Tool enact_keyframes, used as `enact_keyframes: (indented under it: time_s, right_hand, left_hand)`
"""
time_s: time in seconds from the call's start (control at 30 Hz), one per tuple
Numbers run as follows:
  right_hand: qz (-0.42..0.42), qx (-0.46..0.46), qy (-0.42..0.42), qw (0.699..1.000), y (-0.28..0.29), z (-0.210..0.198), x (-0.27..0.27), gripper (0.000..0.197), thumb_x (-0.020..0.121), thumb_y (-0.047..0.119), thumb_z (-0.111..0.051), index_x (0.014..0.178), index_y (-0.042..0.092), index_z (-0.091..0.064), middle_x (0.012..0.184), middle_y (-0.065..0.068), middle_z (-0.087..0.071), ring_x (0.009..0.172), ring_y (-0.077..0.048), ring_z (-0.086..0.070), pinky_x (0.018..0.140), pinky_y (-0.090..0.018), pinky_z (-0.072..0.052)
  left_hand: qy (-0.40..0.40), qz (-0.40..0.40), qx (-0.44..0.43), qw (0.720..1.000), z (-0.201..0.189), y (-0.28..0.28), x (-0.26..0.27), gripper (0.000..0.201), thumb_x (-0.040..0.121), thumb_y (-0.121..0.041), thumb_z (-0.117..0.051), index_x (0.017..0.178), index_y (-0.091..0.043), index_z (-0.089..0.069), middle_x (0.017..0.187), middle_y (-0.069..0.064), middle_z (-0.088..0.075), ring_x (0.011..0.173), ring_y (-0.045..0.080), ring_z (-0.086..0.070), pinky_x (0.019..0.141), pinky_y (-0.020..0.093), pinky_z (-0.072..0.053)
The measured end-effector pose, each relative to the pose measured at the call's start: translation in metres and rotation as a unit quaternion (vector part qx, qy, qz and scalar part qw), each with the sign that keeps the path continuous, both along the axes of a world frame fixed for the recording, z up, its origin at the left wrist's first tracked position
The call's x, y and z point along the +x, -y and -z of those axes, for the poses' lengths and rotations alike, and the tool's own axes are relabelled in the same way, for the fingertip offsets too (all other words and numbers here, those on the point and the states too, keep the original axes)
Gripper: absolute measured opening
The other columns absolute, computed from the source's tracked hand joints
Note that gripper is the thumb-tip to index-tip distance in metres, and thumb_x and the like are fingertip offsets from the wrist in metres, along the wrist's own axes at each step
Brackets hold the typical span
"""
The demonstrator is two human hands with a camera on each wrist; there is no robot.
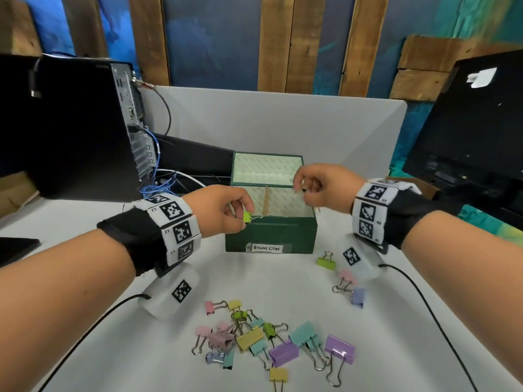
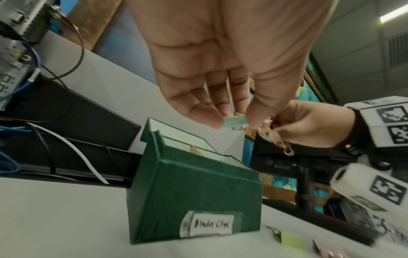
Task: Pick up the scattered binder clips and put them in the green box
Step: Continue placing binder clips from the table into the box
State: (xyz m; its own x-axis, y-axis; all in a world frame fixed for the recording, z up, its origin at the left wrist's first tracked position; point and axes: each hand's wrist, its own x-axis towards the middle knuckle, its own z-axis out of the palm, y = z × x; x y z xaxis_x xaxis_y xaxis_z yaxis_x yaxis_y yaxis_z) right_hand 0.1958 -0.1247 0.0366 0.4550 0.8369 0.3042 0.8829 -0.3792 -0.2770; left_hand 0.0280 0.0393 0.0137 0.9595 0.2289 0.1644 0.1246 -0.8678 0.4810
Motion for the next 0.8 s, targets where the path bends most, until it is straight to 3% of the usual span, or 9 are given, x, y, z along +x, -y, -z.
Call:
enact_keyframes:
  time_s: [0.1, 0.2, 0.27, 0.37, 0.5, 0.6, 0.7, 0.8]
  right_hand:
    - [0.019, 0.059, 0.016, 0.998, -0.022, -0.004, 0.012, 0.016, 0.084, 0.013, -0.061, 0.096, 0.022, -0.064, 0.088, 0.002, -0.051, 0.070, -0.011, -0.050, 0.070, -0.023, -0.040]
    - [0.051, 0.011, -0.013, 0.999, -0.038, 0.012, 0.021, 0.016, 0.085, 0.018, -0.065, 0.100, 0.022, -0.067, 0.106, -0.004, -0.055, 0.093, -0.020, -0.061, 0.079, -0.024, -0.043]
    - [0.054, 0.001, -0.062, 0.997, -0.039, 0.023, 0.023, 0.019, 0.085, 0.018, -0.065, 0.104, 0.022, -0.068, 0.105, -0.001, -0.055, 0.101, -0.018, -0.063, 0.087, -0.026, -0.046]
    - [0.050, 0.037, -0.106, 0.992, -0.030, 0.033, 0.025, 0.018, 0.087, 0.014, -0.063, 0.103, 0.022, -0.066, 0.103, 0.005, -0.053, 0.098, -0.011, -0.058, 0.086, -0.025, -0.045]
    - [0.048, 0.065, -0.093, 0.992, -0.001, 0.041, 0.026, 0.015, 0.086, 0.013, -0.061, 0.089, 0.027, -0.063, 0.105, 0.003, -0.053, 0.096, -0.013, -0.059, 0.089, -0.026, -0.048]
    - [0.051, 0.002, -0.065, 0.997, 0.024, 0.045, 0.022, 0.013, 0.087, 0.018, -0.061, 0.087, 0.031, -0.060, 0.105, 0.002, -0.055, 0.095, -0.013, -0.061, 0.090, -0.029, -0.049]
    - [0.061, -0.074, -0.045, 0.994, 0.042, 0.048, 0.018, 0.009, 0.088, 0.026, -0.059, 0.089, 0.035, -0.058, 0.108, 0.004, -0.057, 0.095, -0.014, -0.060, 0.091, -0.030, -0.048]
    - [0.070, -0.157, -0.048, 0.984, 0.053, 0.054, 0.015, 0.009, 0.086, 0.032, -0.060, 0.093, 0.038, -0.058, 0.106, 0.007, -0.056, 0.093, -0.013, -0.058, 0.087, -0.026, -0.047]
  left_hand:
    - [0.032, -0.029, -0.019, 0.999, -0.004, -0.001, 0.007, 0.023, 0.082, -0.010, -0.064, 0.100, -0.023, -0.062, 0.077, -0.011, -0.057, 0.076, 0.015, -0.058, 0.083, 0.029, -0.052]
    - [0.059, -0.059, -0.030, 0.996, -0.006, -0.001, 0.018, 0.023, 0.082, -0.009, -0.062, 0.102, -0.021, -0.065, 0.075, -0.010, -0.055, 0.069, 0.015, -0.054, 0.077, 0.029, -0.052]
    - [0.060, -0.068, -0.034, 0.995, -0.007, 0.000, 0.027, 0.024, 0.081, -0.011, -0.063, 0.103, -0.021, -0.064, 0.074, -0.010, -0.055, 0.069, 0.015, -0.055, 0.076, 0.028, -0.052]
    - [0.065, -0.074, -0.037, 0.994, -0.008, -0.001, 0.043, 0.023, 0.081, -0.012, -0.064, 0.103, -0.021, -0.064, 0.074, -0.011, -0.054, 0.069, 0.013, -0.053, 0.071, 0.023, -0.050]
    - [0.071, -0.083, -0.038, 0.993, -0.006, 0.001, 0.069, 0.026, 0.081, -0.011, -0.060, 0.105, -0.019, -0.064, 0.075, -0.011, -0.053, 0.063, 0.011, -0.050, 0.073, 0.028, -0.051]
    - [0.074, -0.088, -0.036, 0.993, -0.004, 0.006, 0.087, 0.026, 0.082, -0.010, -0.058, 0.105, -0.020, -0.065, 0.083, -0.004, -0.059, 0.072, 0.015, -0.054, 0.076, 0.029, -0.053]
    - [0.067, -0.080, -0.027, 0.994, -0.002, 0.011, 0.102, 0.029, 0.083, -0.015, -0.064, 0.112, -0.021, -0.063, 0.087, -0.007, -0.057, 0.080, 0.013, -0.057, 0.073, 0.024, -0.049]
    - [0.041, -0.069, -0.012, 0.997, 0.003, 0.013, 0.110, 0.044, 0.084, -0.024, -0.066, 0.126, -0.027, -0.054, 0.119, 0.000, -0.057, 0.105, 0.018, -0.060, 0.090, 0.029, -0.049]
